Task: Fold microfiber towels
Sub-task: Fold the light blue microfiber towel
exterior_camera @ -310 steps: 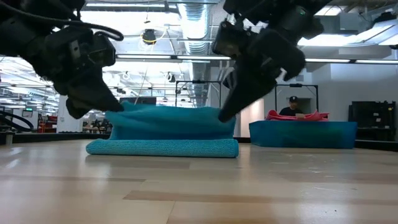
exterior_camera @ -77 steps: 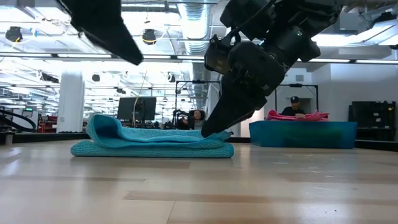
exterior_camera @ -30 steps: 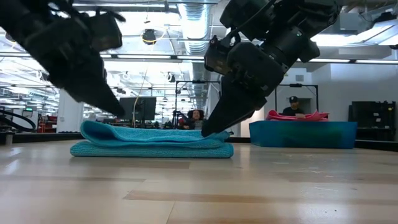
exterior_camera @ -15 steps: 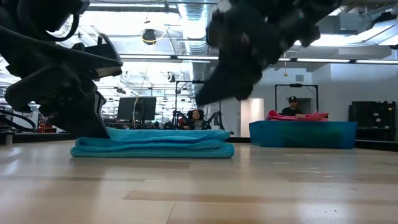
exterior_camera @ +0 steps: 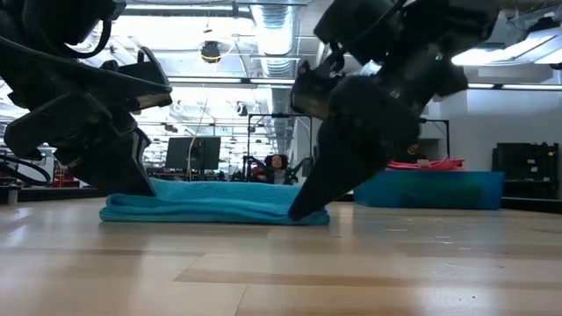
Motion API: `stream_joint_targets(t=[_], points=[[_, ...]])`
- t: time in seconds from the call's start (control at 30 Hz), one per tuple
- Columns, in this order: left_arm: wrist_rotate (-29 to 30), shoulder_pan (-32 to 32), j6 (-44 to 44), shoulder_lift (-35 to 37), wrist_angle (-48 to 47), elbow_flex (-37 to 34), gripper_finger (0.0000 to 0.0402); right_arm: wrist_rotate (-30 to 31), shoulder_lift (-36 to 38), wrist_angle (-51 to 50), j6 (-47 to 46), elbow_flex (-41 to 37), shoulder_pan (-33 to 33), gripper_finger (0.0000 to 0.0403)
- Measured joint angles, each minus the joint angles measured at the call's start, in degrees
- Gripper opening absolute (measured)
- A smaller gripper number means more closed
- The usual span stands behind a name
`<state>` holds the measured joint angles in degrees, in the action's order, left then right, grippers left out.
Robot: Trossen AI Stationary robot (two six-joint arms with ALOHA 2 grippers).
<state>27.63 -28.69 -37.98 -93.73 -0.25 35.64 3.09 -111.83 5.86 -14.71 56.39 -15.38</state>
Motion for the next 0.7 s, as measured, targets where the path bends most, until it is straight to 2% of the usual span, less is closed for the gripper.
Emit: stream_joint_targets(t=[0.17, 0.27, 0.33, 0.43, 0.53, 0.6, 0.7], points=[[-3.76, 0.23, 0.82, 2.46, -1.56, 0.03, 0.0, -1.12, -2.03, 0.58, -2.39, 0.3, 0.78, 0.0107], [-3.54, 0.49, 0.3, 7.8, -6.86, 1.66, 0.0, -1.42, -1.69, 0.85, -2.89, 0.19, 1.13, 0.0107], [-0.82, 0.53, 0.89, 12.12, -10.94, 2.81, 0.0, -1.47, -1.73, 1.35, -2.89, 0.14, 1.28, 0.0107], [6.64, 0.34, 0.87, 17.57, -14.37, 2.48, 0.0, -1.68, -1.77, 1.58, -2.89, 0.12, 1.49, 0.0107], [12.93, 0.28, -0.96, 20.2, -12.19, 0.24, 0.0, -1.63, -1.83, 1.72, -2.88, 0.1, 1.51, 0.0107], [13.01, 0.39, -2.18, 19.83, -7.58, -2.18, 0.0, -1.57, -1.84, 2.26, -2.88, 0.05, 1.52, 0.0107], [10.12, 0.35, -3.36, 17.68, 0.34, -5.57, 0.0, -1.53, -1.9, 2.96, -2.89, 0.03, 1.58, 0.0107]])
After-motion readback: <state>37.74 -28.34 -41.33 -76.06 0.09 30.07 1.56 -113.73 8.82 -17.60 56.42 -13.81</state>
